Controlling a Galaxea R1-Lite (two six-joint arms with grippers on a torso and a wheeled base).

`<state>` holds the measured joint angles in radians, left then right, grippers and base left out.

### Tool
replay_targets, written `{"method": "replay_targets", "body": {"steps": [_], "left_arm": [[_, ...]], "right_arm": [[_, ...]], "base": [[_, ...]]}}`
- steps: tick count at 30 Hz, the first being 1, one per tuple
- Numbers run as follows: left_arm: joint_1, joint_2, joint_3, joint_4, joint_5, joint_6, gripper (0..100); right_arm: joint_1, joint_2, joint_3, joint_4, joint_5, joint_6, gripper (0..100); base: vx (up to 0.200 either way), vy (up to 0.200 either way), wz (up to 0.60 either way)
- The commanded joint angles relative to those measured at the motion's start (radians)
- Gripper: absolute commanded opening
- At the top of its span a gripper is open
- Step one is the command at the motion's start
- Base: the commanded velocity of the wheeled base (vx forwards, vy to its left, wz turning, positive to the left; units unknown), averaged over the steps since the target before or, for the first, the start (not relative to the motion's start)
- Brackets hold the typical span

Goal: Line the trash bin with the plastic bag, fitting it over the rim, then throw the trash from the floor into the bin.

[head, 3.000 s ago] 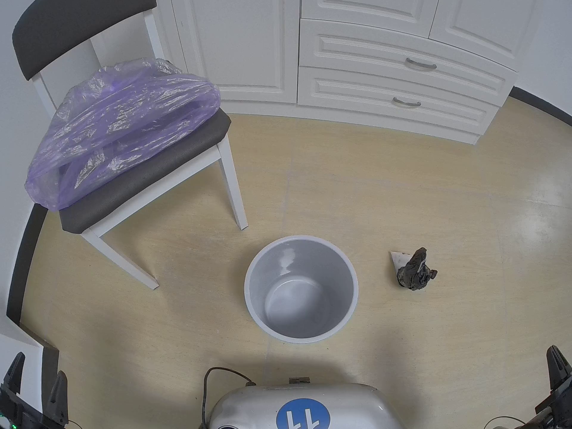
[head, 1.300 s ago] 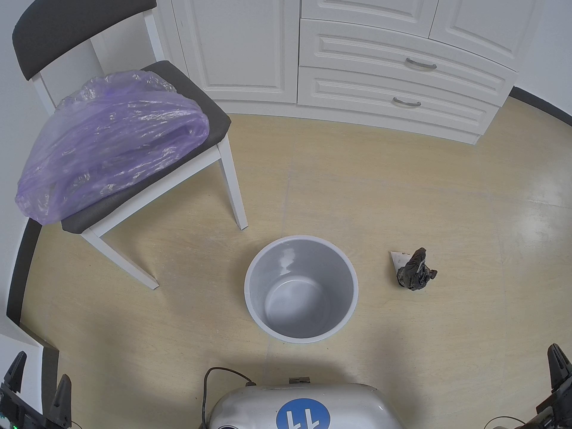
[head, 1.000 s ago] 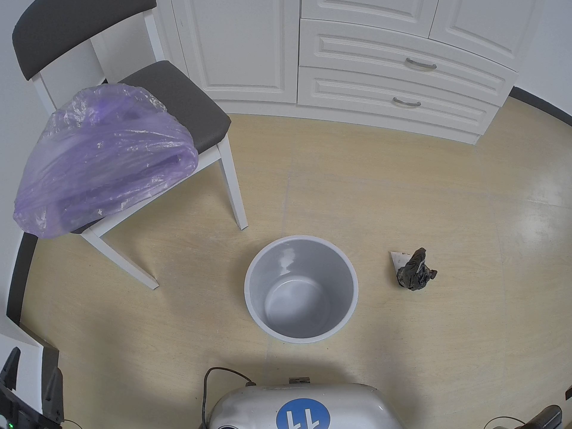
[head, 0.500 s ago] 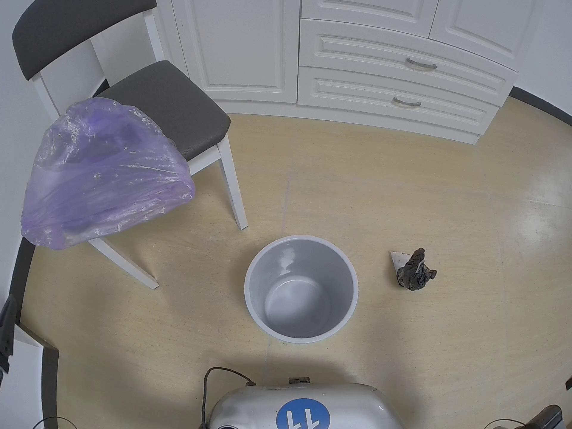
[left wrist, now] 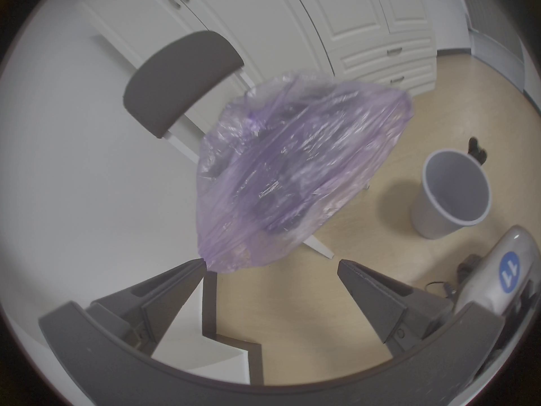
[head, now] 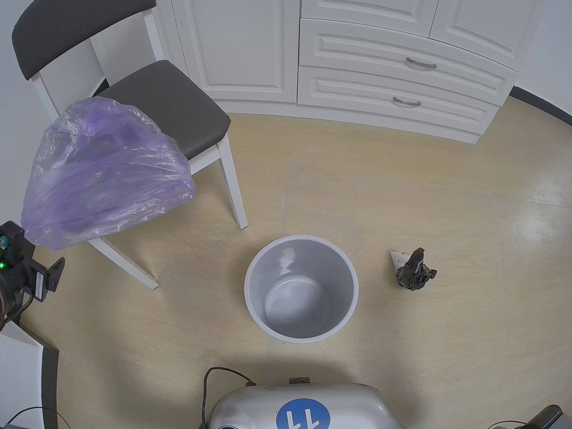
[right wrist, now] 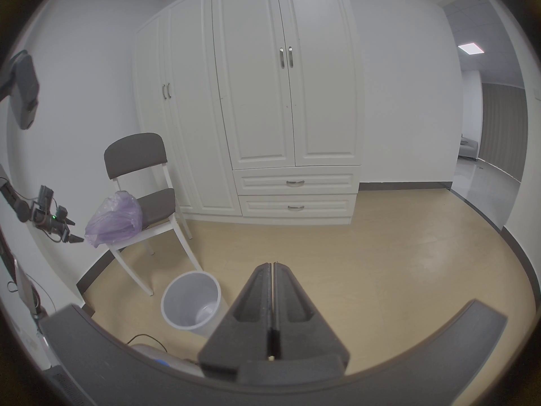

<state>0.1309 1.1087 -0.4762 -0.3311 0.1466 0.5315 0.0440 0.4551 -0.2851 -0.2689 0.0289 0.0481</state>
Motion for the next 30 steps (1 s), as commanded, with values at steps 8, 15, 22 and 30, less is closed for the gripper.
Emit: {"method": "replay_targets", "body": {"steps": [8, 15, 22, 30], "left_arm": [[0.211, 0.344, -0.025, -0.171, -0.041, 0.156, 100], [0.299, 0.402, -0.025, -0.327, -0.096, 0.168, 100], [0.354, 0.415, -0.019, -0.395, -0.148, 0.16, 100], [0.409, 0.43, -0.045, -0.401, -0.191, 0.087, 100]], "right_arm": [[0.005, 0.346, -0.178, -0.125, -0.001, 0.042, 0], [0.033, 0.404, -0.184, -0.243, -0.006, 0.118, 0], [0.04, 0.395, -0.184, -0.246, -0.004, 0.154, 0], [0.086, 0.387, -0.181, -0.246, -0.006, 0.154, 0]], "base": [[0.0, 0.0, 0.0], [0.0, 0.0, 0.0], [0.0, 0.0, 0.0], [0.0, 0.0, 0.0]]}}
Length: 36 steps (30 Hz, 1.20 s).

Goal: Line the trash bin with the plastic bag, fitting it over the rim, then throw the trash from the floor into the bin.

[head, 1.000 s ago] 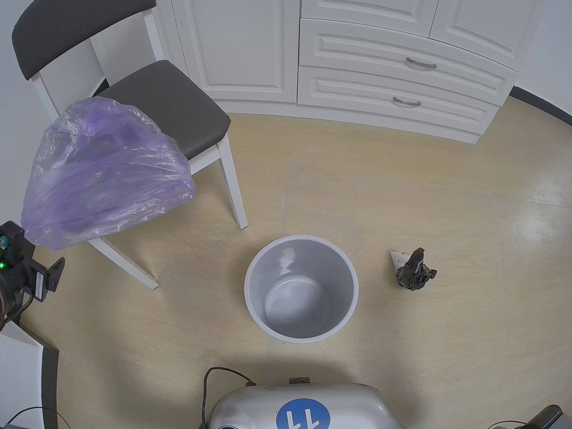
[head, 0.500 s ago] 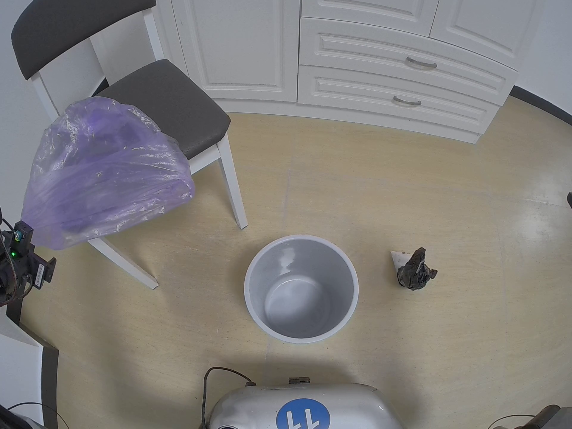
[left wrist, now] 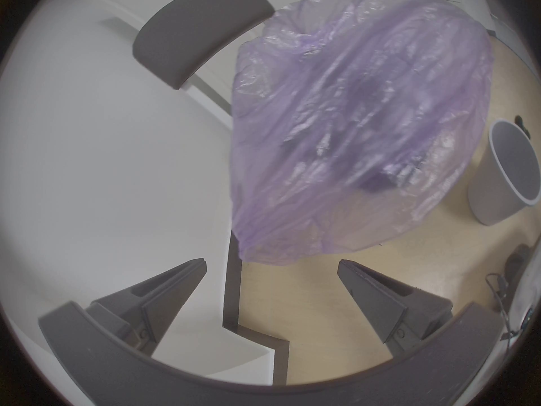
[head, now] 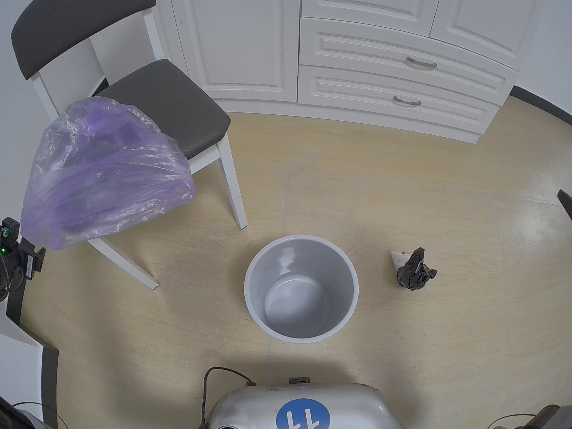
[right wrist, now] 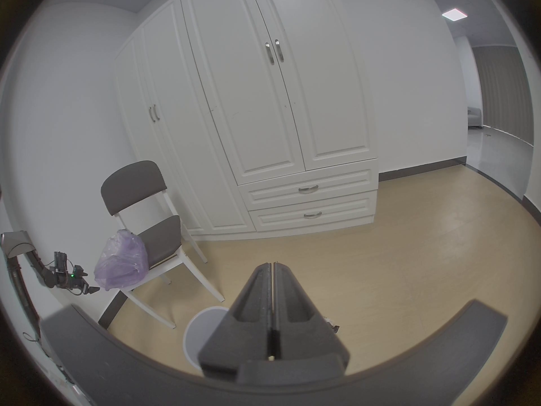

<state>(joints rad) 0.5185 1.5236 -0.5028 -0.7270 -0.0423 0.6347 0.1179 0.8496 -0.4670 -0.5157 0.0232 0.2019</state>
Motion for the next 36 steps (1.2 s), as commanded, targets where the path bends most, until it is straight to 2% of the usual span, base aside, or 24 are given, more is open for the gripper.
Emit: {"method": "replay_targets", "body": {"steps": [1, 6, 14, 17, 18, 25, 27, 31, 33, 36], "left_arm": [[0.023, 0.029, -0.028, -0.012, -0.002, -0.03, 100], [0.023, 0.116, -0.072, -0.112, -0.004, -0.099, 100], [0.023, 0.221, -0.091, -0.21, -0.005, -0.119, 100], [0.021, 0.253, -0.097, -0.25, -0.079, -0.168, 100], [0.021, 0.253, -0.097, -0.253, -0.09, -0.178, 0], [0.021, 0.21, -0.085, -0.259, -0.126, -0.263, 0], [0.023, 0.194, -0.08, -0.258, -0.182, -0.296, 0], [0.023, 0.142, -0.072, -0.253, -0.225, -0.354, 0], [0.017, 0.095, -0.063, -0.247, -0.251, -0.385, 0], [-0.006, 0.027, -0.045, -0.246, -0.297, -0.44, 0]], "right_arm": [[0.014, -0.009, 0.001, -0.001, 0.001, 0.001, 0], [0.036, -0.01, 0.002, -0.001, 0.001, 0.002, 0], [0.042, -0.021, 0.001, -0.001, 0.001, 0.001, 0], [0.042, -0.029, -0.001, -0.001, 0.001, 0.001, 0], [0.042, -0.03, -0.001, -0.001, 0.001, 0.001, 0], [0.043, -0.041, -0.001, 0.0, 0.001, -0.006, 0], [0.043, -0.041, -0.005, 0.0, 0.003, -0.01, 0], [0.046, -0.026, -0.058, 0.0, 0.001, -0.021, 0], [0.075, -0.009, -0.094, 0.0, 0.0, -0.035, 0], [0.161, 0.032, -0.148, -0.001, -0.023, -0.072, 0]], "base": [[0.0, 0.0, 0.0], [0.0, 0.0, 0.0], [0.0, 0.0, 0.0], [0.0, 0.0, 0.0], [0.0, 0.0, 0.0], [0.0, 0.0, 0.0], [0.0, 0.0, 0.0], [0.0, 0.0, 0.0], [0.0, 0.0, 0.0], [0.0, 0.0, 0.0]]}}
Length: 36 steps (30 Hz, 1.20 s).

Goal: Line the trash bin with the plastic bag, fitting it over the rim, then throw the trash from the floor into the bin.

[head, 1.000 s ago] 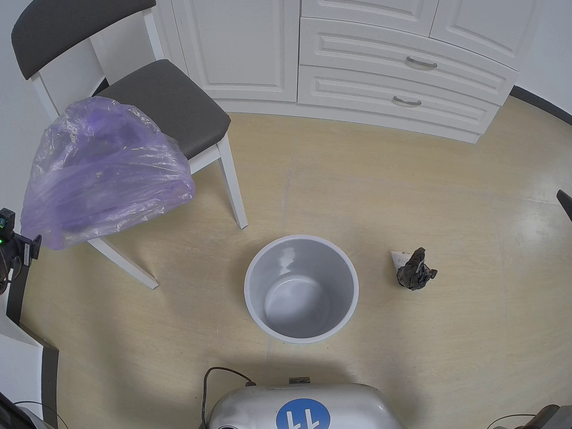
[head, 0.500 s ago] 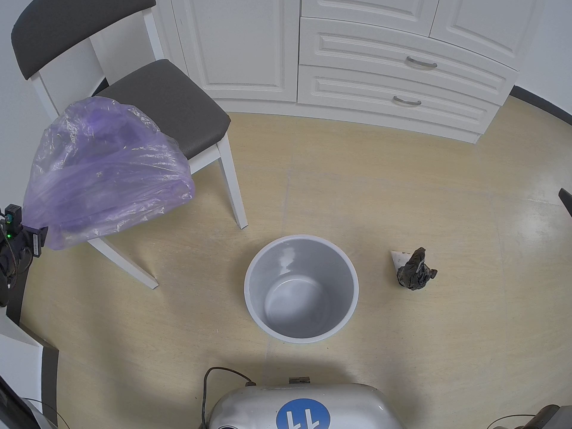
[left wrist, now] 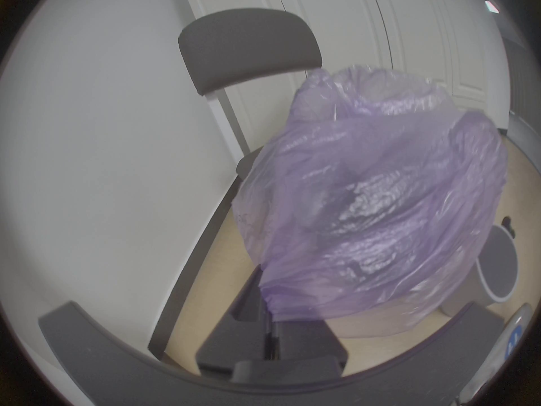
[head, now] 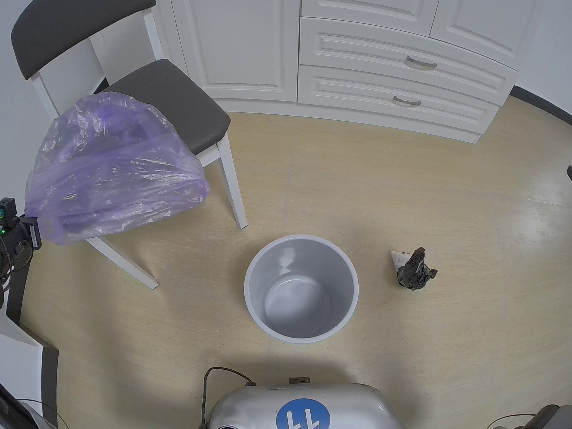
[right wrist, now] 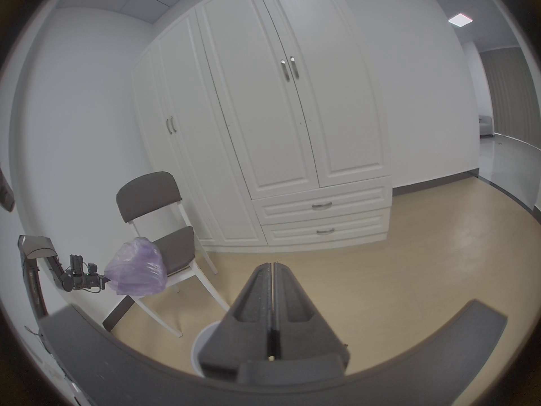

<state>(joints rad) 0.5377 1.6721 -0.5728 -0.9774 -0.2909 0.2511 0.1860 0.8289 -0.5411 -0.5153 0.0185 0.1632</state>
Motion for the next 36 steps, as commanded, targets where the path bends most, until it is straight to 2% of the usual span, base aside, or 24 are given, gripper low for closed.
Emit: {"method": "replay_targets", "body": {"steps": [1, 3, 4, 6, 7, 9, 10, 11, 12, 15, 19, 21, 22, 23, 24, 28, 29, 30, 33, 36], "left_arm": [[-0.05, -0.149, 0.036, 0.006, -0.06, -0.093, 0], [-0.09, -0.175, 0.053, 0.005, -0.063, -0.167, 0], [-0.123, -0.195, 0.068, -0.001, -0.065, -0.237, 0], [-0.165, -0.213, 0.071, -0.006, -0.065, -0.32, 0], [-0.185, -0.219, 0.065, -0.007, -0.063, -0.348, 0], [-0.219, -0.219, 0.053, -0.012, -0.062, -0.371, 0], [-0.219, -0.219, 0.053, -0.012, -0.062, -0.371, 0], [-0.249, -0.215, 0.034, -0.015, -0.059, -0.372, 0], [-0.266, -0.212, 0.024, -0.015, -0.057, -0.374, 0], [-0.291, -0.207, -0.002, -0.015, -0.057, -0.375, 0], [-0.34, -0.201, -0.073, -0.015, -0.034, -0.426, 0], [-0.343, -0.201, -0.075, -0.015, -0.033, -0.429, 0], [-0.418, -0.215, -0.104, -0.015, 0.013, -0.478, 0], [-0.464, -0.218, -0.113, -0.015, 0.039, -0.486, 0], [-0.501, -0.219, -0.121, -0.014, 0.061, -0.489, 0], [-0.737, -0.206, -0.147, -0.015, 0.234, -0.486, 0], [-0.752, -0.203, -0.15, -0.015, 0.246, -0.486, 0], [-0.829, -0.19, -0.183, -0.014, 0.312, -0.486, 0], [-0.91, -0.152, -0.259, -0.014, 0.411, -0.489, 0], [-0.952, -0.103, -0.334, -0.009, 0.463, -0.49, 0]], "right_arm": [[0.138, 0.078, -0.091, -0.002, -0.057, -0.045, 0], [0.216, 0.127, -0.108, -0.006, -0.146, -0.056, 0], [0.29, 0.174, -0.115, -0.034, -0.242, -0.054, 0], [0.394, 0.256, -0.109, -0.129, -0.373, -0.047, 0], [0.437, 0.302, -0.103, -0.196, -0.423, -0.045, 0], [0.475, 0.388, -0.096, -0.33, -0.47, -0.053, 0], [0.475, 0.388, -0.096, -0.33, -0.47, -0.053, 0], [0.486, 0.463, -0.097, -0.439, -0.47, -0.068, 0], [0.489, 0.496, -0.103, -0.485, -0.466, -0.085, 0], [0.492, 0.559, -0.103, -0.557, -0.456, -0.123, 0], [0.572, 0.653, -0.02, -0.666, -0.451, -0.071, 0], [0.573, 0.656, -0.016, -0.667, -0.451, -0.07, 0], [0.613, 0.728, 0.009, -0.695, -0.451, -0.05, 0], [0.632, 0.756, 0.009, -0.706, -0.451, -0.045, 0], [0.644, 0.773, 0.009, -0.716, -0.451, -0.039, 0], [0.691, 0.866, 0.044, -0.779, -0.454, -0.011, 0], [0.693, 0.872, 0.047, -0.784, -0.453, -0.011, 0], [0.699, 0.894, 0.066, -0.804, -0.451, -0.011, 0], [0.722, 0.931, 0.073, -0.833, -0.453, -0.01, 0], [0.744, 0.943, 0.096, -0.851, -0.453, -0.007, 0]], "base": [[0.0, 0.0, 0.0], [0.0, 0.0, 0.0], [0.0, 0.0, 0.0], [0.0, 0.0, 0.0], [0.0, 0.0, 0.0], [0.0, 0.0, 0.0], [0.0, 0.0, 0.0], [0.0, 0.0, 0.0], [0.0, 0.0, 0.0], [0.0, 0.0, 0.0], [0.0, 0.0, 0.0], [0.0, 0.0, 0.0], [0.0, 0.0, 0.0], [0.0, 0.0, 0.0], [0.0, 0.0, 0.0], [0.0, 0.0, 0.0], [0.0, 0.0, 0.0], [0.0, 0.0, 0.0], [0.0, 0.0, 0.0], [0.0, 0.0, 0.0]]}}
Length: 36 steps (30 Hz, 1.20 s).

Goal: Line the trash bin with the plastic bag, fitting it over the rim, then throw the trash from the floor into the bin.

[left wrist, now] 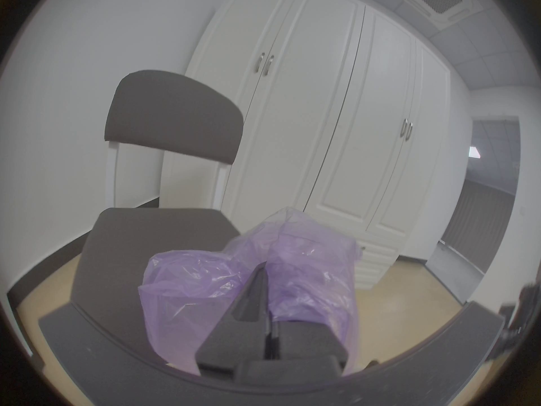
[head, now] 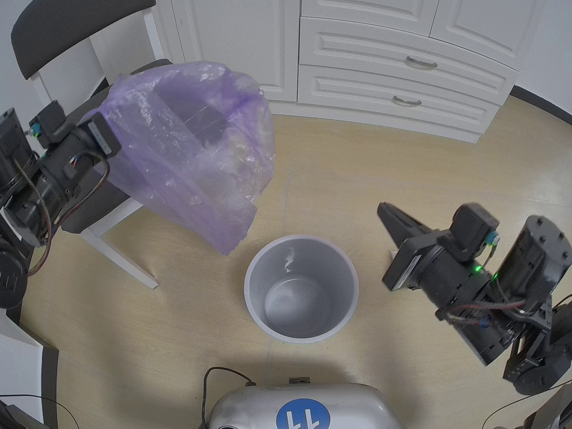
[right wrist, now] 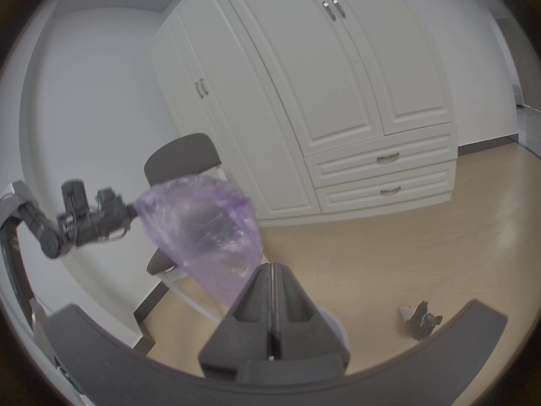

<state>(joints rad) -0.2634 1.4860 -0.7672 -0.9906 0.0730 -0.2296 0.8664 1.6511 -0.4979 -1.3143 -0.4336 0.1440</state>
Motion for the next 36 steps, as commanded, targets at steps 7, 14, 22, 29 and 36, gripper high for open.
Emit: {"method": "replay_targets", "body": {"steps": [7, 14, 22, 29, 36], "left_arm": [[-0.189, 0.186, -0.271, 0.006, 0.179, -0.011, 0], [-0.201, 0.24, -0.314, 0.0, 0.269, -0.02, 0], [-0.278, 0.218, -0.287, -0.008, 0.298, -0.037, 0], [-0.332, 0.183, -0.234, -0.008, 0.3, -0.036, 0], [-0.425, 0.105, -0.208, -0.01, 0.35, -0.031, 0]], "right_arm": [[0.149, 0.174, 0.079, -0.053, 0.001, 0.069, 0], [0.215, 0.305, 0.012, -0.066, 0.042, 0.092, 0], [0.307, 0.484, -0.097, -0.105, 0.046, 0.134, 0], [0.33, 0.613, -0.185, -0.175, -0.022, 0.184, 0], [0.364, 0.639, -0.234, -0.175, -0.071, 0.213, 0]], "base": [[0.0, 0.0, 0.0], [0.0, 0.0, 0.0], [0.0, 0.0, 0.0], [0.0, 0.0, 0.0], [0.0, 0.0, 0.0]]}}
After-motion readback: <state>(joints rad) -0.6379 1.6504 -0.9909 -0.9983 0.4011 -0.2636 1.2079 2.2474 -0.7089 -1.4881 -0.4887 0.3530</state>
